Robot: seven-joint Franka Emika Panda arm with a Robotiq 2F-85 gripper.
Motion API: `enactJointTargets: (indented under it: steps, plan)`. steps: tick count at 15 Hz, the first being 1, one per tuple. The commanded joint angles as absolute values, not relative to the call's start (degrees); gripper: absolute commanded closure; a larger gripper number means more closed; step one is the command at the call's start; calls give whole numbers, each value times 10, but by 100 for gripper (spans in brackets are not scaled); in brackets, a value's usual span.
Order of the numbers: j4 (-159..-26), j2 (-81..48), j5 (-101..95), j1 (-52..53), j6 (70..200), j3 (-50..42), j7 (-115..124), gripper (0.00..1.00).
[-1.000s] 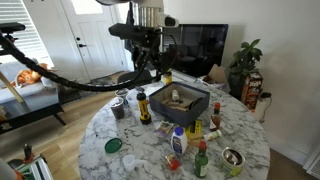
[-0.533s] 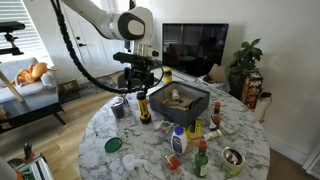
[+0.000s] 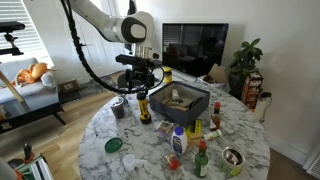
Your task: Put the torch in the clear cup, then put the cup in the box
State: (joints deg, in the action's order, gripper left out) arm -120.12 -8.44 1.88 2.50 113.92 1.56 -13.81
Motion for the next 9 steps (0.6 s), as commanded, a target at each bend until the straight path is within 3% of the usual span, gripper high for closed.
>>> enactJointTargets:
  steps: [1,9]
  plan:
    - [-1215,-87,24,22,1197,24,-147,0]
    - [-1249,-111,40,19,1350,43,-167,0]
